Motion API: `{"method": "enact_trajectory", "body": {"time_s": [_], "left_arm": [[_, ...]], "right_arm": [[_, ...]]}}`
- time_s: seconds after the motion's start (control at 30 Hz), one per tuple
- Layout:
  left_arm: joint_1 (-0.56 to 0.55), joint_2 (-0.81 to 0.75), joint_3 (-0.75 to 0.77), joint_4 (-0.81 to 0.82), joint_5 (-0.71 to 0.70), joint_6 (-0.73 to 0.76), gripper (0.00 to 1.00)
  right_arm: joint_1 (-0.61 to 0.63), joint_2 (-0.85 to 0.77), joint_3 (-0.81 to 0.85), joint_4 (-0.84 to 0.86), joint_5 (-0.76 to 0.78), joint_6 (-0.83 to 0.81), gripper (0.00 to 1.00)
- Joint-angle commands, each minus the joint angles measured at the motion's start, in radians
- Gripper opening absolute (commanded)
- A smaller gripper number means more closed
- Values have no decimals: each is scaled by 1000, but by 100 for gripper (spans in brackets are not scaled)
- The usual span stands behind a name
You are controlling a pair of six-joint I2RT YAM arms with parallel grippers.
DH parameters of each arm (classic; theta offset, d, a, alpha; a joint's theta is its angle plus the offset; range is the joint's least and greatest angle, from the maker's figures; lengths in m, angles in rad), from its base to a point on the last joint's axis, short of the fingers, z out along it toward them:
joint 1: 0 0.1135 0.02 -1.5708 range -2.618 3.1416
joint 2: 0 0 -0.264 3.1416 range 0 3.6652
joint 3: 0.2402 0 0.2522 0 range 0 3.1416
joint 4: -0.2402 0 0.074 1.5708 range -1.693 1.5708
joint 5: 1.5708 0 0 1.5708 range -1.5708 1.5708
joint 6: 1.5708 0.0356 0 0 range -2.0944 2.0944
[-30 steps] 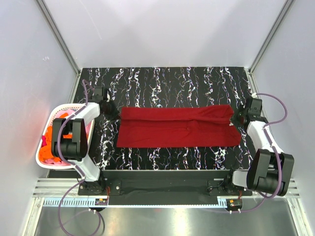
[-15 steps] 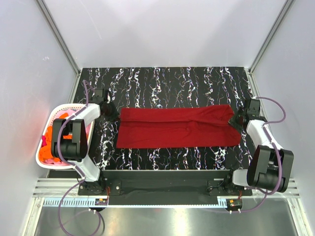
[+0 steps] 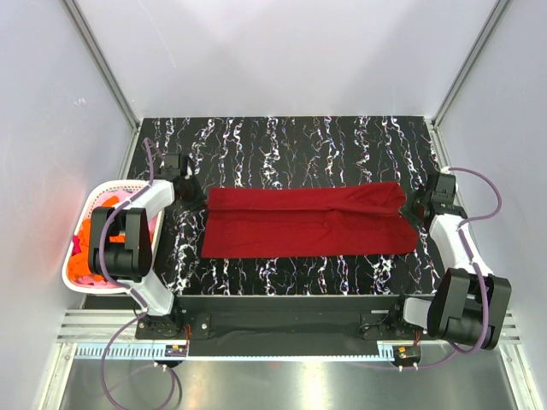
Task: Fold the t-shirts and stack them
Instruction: Fold the tshirt
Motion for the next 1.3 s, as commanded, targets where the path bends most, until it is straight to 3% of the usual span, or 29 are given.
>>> {"method": "enact_trajectory", "body": {"time_s": [0.0,0.17,0.27,0.3,0.33,0.43,0.67,0.9,1.13,1.27], "left_arm": [[1,-34,8,17,-58,-7,0],[2,-37,-4,19,-72,4,0],[2,-46,-5,16,-78,0,2],[2,-52,-2,8,-73,7,17],[-1,-57,1,1,-69,11,23],[-13,-99,34,-56,-87,42,21],[-103,-138,126,-70,-84,31,28],[-162,54,225,-72,-29,8,24],[-159,160,229,-82,-104,17,24],[-147,207,228,-96,-136,5,24]], "right_arm": [[-1,-32,-19,1,41,14,0],[-1,-37,-46,-1,38,31,0],[-1,-64,-83,-1,10,75,14],[-1,-75,-91,-1,-2,83,26],[-1,-76,-97,-2,-10,89,30],[-1,-102,-88,-34,-10,94,38],[32,-106,44,-39,-99,123,34],[285,149,205,-19,-85,68,34],[353,384,274,28,-148,45,33],[353,479,264,25,-79,20,32]]}}
